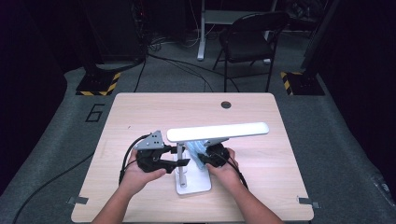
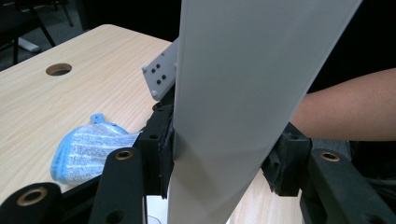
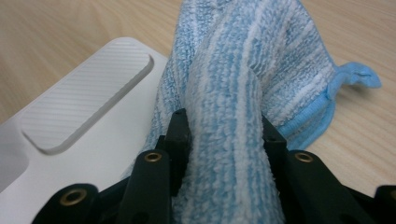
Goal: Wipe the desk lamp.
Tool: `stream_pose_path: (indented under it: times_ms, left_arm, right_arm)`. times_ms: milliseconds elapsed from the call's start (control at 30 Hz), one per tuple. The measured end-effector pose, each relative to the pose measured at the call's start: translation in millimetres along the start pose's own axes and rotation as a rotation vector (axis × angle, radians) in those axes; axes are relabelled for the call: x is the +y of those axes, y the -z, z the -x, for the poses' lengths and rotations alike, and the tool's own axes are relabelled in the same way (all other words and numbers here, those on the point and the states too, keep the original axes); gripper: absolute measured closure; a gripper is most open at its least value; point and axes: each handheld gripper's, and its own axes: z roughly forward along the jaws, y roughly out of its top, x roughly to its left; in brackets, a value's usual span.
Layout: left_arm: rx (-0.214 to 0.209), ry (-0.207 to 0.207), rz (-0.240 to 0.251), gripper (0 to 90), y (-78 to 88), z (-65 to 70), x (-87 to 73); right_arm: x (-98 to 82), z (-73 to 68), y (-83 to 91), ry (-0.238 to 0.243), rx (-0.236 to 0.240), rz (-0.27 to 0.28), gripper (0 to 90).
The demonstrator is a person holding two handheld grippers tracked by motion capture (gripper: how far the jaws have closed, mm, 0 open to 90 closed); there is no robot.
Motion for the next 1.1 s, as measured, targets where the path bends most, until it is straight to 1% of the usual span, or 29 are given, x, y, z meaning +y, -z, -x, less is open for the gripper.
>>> stream_pose_path:
  times_ms: [67, 100, 167, 267, 400, 467, 500, 567, 633, 667, 700, 733, 800, 833, 867, 967, 1000, 1033, 1100]
  left_arm:
    - [-0.002, 0.0, -0.002, 50.8, 0.3, -0.1, 0.0]
    - [-0.006, 0.0, -0.004, 50.8, 0.5, -0.2, 0.0]
    - [-0.009, -0.001, -0.005, 50.8, 0.4, -0.4, 0.1]
    - [0.001, 0.001, 0.0, 50.9, 0.1, 0.0, -0.1]
    - [-0.006, 0.0, -0.005, 50.8, 0.7, -0.2, 0.0]
    - [-0.006, 0.001, -0.005, 50.9, 0.8, -0.3, -0.1]
    - [-0.007, 0.002, -0.005, 50.8, 0.8, -0.4, -0.1]
    - [-0.008, -0.001, -0.007, 50.8, 0.8, -0.8, 0.2]
    - [-0.009, 0.0, -0.007, 50.8, 0.6, -0.9, 0.4]
    - [-0.009, 0.001, -0.007, 50.8, 0.5, -0.9, 0.3]
    - [-0.005, 0.0, -0.006, 50.8, 0.5, -1.2, 0.3]
    - [-0.005, -0.001, -0.005, 50.8, 0.3, -1.3, 0.3]
    - [-0.006, -0.002, -0.003, 50.8, -0.2, -1.5, 0.3]
    - [-0.007, -0.002, -0.003, 50.9, -0.3, -1.5, 0.3]
    - [-0.006, -0.002, -0.005, 50.9, -0.3, -1.5, 0.3]
    - [-0.006, -0.001, -0.006, 50.8, -0.1, -1.9, 0.5]
    - [-0.006, -0.005, -0.008, 50.9, 0.0, -2.5, 0.8]
    - [-0.009, 0.001, -0.007, 50.8, -0.3, -2.3, 0.7]
    - [-0.006, 0.004, -0.003, 50.8, -0.8, -2.0, 0.6]
  right_arm:
    - [1.0, 3.1, -1.7, -0.02, -0.001, 0.0, 65.0]
    - [1.8, 4.2, -2.3, -0.022, 0.003, -0.003, 65.0]
    - [3.5, 5.4, -3.7, -0.027, -0.007, -0.006, 65.1]
    - [6.0, 7.1, -5.9, -0.049, -0.007, -0.014, 65.1]
    - [8.9, 9.1, -8.6, -0.052, -0.017, -0.016, 65.2]
    - [9.3, 10.1, -9.0, -0.045, -0.015, -0.017, 65.2]
    - [9.6, 9.8, -9.6, -0.054, -0.019, -0.016, 65.2]
    - [10.6, 10.8, -10.4, -0.043, -0.03, -0.015, 65.2]
    - [11.5, 10.2, -11.5, -0.057, -0.035, -0.015, 65.2]
    - [11.8, 10.8, -11.8, -0.052, -0.033, -0.014, 65.2]
    - [12.2, 10.6, -12.1, -0.056, -0.037, -0.014, 65.2]
    - [12.7, 10.3, -12.3, -0.049, -0.047, -0.013, 65.3]
    - [13.2, 7.3, -12.3, -0.059, -0.06, -0.016, 65.3]
    - [13.5, 7.6, -12.7, -0.038, -0.056, -0.012, 65.3]
    - [13.8, 6.0, -13.0, -0.041, -0.067, -0.01, 65.4]
    - [15.9, 2.6, -12.7, -0.042, -0.071, -0.008, 65.1]
    - [16.4, 1.8, -12.6, -0.042, -0.062, -0.006, 65.1]
    - [17.0, 0.4, -12.8, -0.041, -0.065, -0.003, 65.0]
    - [18.3, -2.2, -12.7, -0.029, -0.067, 0.0, 65.0]
